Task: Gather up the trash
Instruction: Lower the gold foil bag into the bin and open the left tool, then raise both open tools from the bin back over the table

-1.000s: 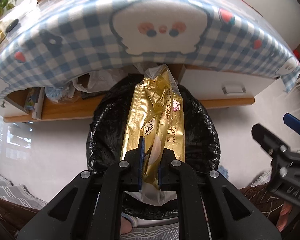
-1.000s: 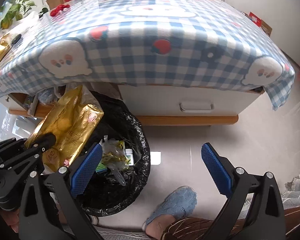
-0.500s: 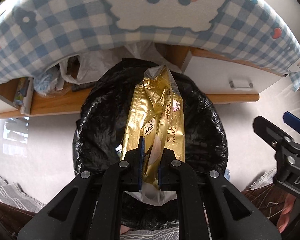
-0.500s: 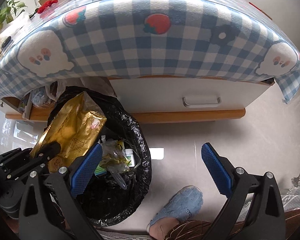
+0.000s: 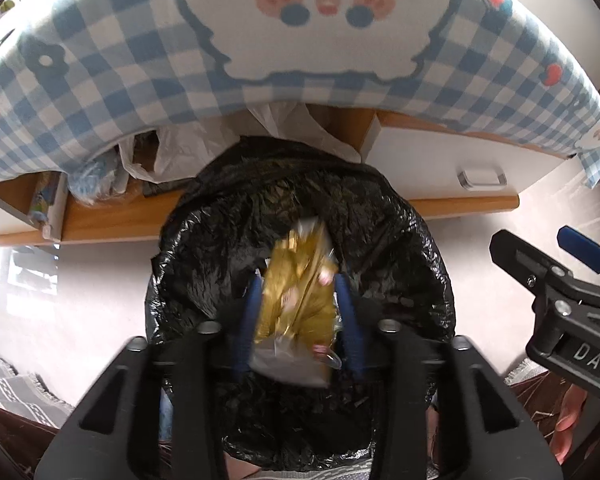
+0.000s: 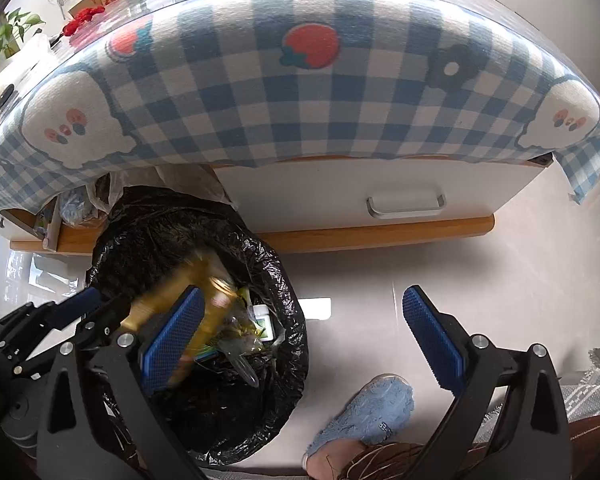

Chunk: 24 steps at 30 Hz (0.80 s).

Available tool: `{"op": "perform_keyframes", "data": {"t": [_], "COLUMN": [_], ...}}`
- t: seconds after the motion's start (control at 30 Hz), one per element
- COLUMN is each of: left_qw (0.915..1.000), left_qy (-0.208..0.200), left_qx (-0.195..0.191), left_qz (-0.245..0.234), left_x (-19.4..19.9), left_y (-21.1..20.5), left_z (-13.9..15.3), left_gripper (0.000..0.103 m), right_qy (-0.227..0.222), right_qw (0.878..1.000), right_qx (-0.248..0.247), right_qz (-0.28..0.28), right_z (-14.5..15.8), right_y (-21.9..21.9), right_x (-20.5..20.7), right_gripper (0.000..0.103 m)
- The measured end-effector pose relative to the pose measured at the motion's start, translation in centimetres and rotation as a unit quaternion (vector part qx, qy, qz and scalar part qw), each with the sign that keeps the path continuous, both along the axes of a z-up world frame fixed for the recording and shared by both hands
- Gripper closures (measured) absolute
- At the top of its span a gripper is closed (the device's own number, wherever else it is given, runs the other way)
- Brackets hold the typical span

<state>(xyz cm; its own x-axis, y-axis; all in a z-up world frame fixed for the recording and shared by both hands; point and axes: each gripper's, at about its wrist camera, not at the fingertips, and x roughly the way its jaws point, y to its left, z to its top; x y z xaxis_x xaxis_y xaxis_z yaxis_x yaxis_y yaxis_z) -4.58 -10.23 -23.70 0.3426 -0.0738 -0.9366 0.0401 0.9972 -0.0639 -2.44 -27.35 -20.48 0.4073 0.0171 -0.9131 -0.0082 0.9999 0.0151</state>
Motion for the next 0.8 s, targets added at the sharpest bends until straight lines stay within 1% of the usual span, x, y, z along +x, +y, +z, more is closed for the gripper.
{"op": "perform_keyframes", "data": {"t": [0.07, 0.13, 0.17, 0.23, 0.37, 0.4, 0.47, 0.53, 0.7, 0.8], "left_qw": [1.0, 0.9999, 0.9998, 0.9993, 0.9982, 0.9979, 0.9971, 0.9966, 0.994, 0.9922], "left_qy": [-0.005, -0.012, -0.019, -0.031, -0.051, -0.055, -0.064, -0.067, -0.087, -0.102], "left_qx": [0.002, 0.003, 0.002, 0.0, -0.003, -0.002, -0.005, -0.01, -0.017, -0.02], "left_qz": [0.003, 0.009, 0.012, 0.019, 0.03, 0.034, 0.04, 0.046, 0.063, 0.069], "left_x": [0.0, 0.0, -0.1, -0.2, -0.5, -0.6, -0.8, -1.1, -1.8, -2.3], "left_y": [0.3, 0.7, 1.0, 1.4, 2.4, 2.6, 3.1, 3.6, 4.7, 5.4], "left_z": [0.4, 1.1, 1.6, 2.6, 4.4, 4.9, 5.8, 6.7, 9.3, 11.0], "left_gripper": [0.054, 0.044, 0.042, 0.033, 0.025, 0.021, 0.017, 0.011, 0.007, 0.006], "right_qy": [-0.004, -0.014, -0.019, -0.029, -0.045, -0.049, -0.061, -0.073, -0.108, -0.124], "right_qw": [1.0, 1.0, 1.0, 1.0, 0.999, 0.999, 0.998, 0.997, 0.994, 0.992], "right_qx": [0.002, 0.006, 0.006, 0.003, 0.003, 0.005, 0.007, 0.005, 0.009, 0.008], "right_qz": [-0.001, 0.001, 0.003, 0.008, 0.012, 0.013, 0.016, 0.021, 0.032, 0.036], "right_z": [0.4, 1.0, 1.3, 2.1, 3.6, 4.1, 5.1, 6.2, 9.2, 10.8], "right_y": [0.1, 0.3, 0.4, 0.6, 0.9, 1.0, 1.3, 1.6, 2.2, 2.5], "right_x": [-0.1, -0.3, -0.4, -0.7, -1.1, -1.2, -1.5, -1.7, -2.6, -3.3], "right_gripper": [0.008, 0.008, 0.008, 0.008, 0.008, 0.008, 0.008, 0.008, 0.008, 0.008]}}
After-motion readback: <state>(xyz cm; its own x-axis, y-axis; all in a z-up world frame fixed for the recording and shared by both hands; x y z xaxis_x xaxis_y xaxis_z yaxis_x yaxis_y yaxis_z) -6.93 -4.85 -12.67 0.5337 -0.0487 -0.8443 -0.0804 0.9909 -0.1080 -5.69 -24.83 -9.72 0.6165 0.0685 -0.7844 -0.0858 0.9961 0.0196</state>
